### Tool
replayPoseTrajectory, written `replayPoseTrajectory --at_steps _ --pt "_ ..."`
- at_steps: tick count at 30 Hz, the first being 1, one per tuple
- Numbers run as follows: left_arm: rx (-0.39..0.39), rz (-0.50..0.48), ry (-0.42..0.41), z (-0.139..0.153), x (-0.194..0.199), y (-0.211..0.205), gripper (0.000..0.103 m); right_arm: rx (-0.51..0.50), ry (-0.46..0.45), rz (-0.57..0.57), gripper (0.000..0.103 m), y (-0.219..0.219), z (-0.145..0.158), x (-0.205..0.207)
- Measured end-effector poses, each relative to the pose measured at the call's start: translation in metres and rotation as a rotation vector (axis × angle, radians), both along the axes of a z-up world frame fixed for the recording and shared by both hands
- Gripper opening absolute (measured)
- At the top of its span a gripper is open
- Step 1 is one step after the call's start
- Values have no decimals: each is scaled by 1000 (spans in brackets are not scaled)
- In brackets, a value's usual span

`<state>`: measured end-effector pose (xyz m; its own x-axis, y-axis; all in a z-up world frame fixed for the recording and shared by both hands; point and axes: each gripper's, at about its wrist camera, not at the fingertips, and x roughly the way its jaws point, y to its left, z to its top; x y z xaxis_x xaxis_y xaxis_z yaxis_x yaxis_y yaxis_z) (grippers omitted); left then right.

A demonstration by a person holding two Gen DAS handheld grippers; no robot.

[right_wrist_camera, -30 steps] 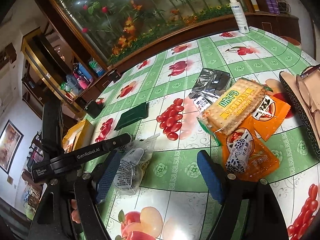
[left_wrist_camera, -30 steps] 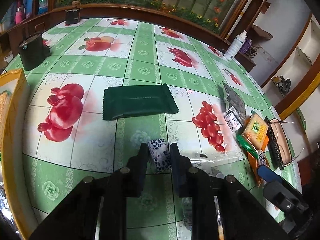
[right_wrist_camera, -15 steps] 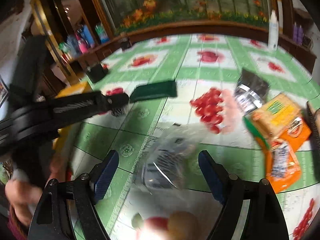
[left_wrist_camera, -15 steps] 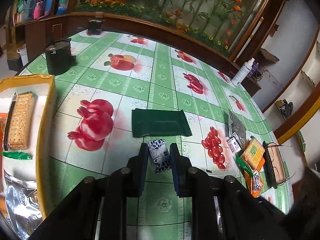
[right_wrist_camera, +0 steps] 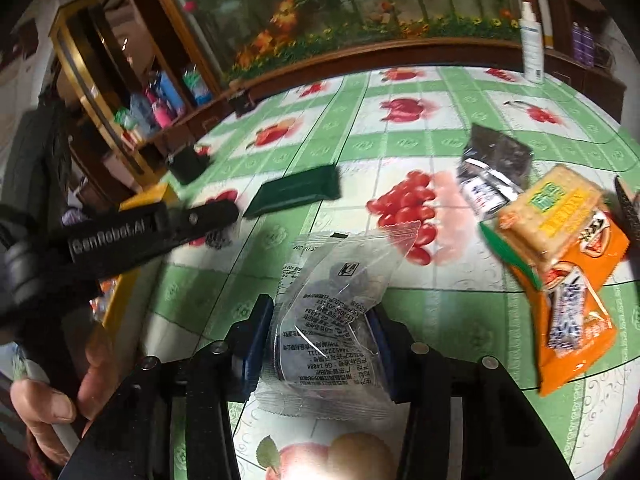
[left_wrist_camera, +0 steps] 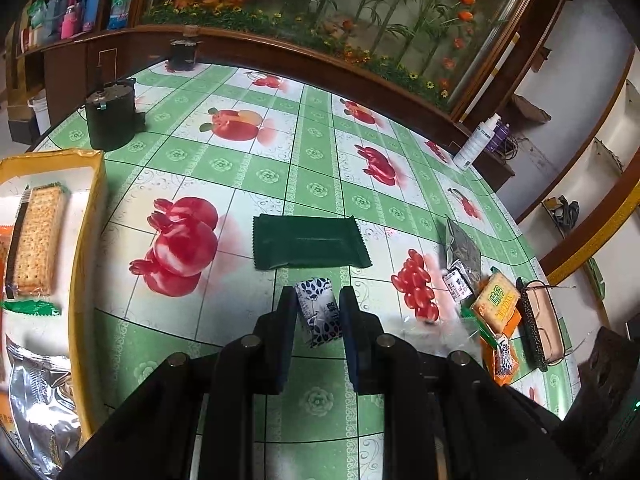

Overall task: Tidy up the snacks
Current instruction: 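Grasp the clear bag of round items with the right gripper while the left holds the box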

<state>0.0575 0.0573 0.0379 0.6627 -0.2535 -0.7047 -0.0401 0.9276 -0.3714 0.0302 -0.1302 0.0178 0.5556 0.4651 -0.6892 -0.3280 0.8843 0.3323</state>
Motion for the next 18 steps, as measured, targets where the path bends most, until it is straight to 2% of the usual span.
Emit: replayPoseTrajectory --at_steps 5,18 --pt "0 0 0 -1 0 0 21 -10 -43 -28 50 -2 8 -3" --pt "-8 -5 0 -1 -1 0 21 -2 -61 -50 50 -9 12 -3"
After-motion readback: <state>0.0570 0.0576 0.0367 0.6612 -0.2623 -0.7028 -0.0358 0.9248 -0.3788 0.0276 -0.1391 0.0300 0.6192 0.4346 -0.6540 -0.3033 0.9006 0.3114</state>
